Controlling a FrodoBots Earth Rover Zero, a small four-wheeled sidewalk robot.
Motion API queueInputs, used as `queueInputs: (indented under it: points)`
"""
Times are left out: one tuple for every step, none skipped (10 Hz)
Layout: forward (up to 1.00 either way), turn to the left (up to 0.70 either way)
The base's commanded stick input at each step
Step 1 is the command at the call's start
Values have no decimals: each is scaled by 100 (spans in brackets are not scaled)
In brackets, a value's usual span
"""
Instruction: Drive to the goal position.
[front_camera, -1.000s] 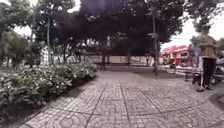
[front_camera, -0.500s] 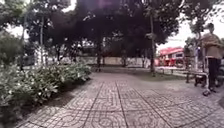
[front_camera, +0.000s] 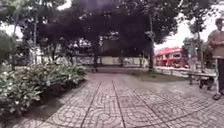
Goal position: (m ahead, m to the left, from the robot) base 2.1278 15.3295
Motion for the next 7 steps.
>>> queueInputs:
  points:
    - [70, 0]
    - [70, 0]
    - [70, 0]
    - [70, 0]
    - [70, 0]
    - [70, 0]
    - [70, 0]
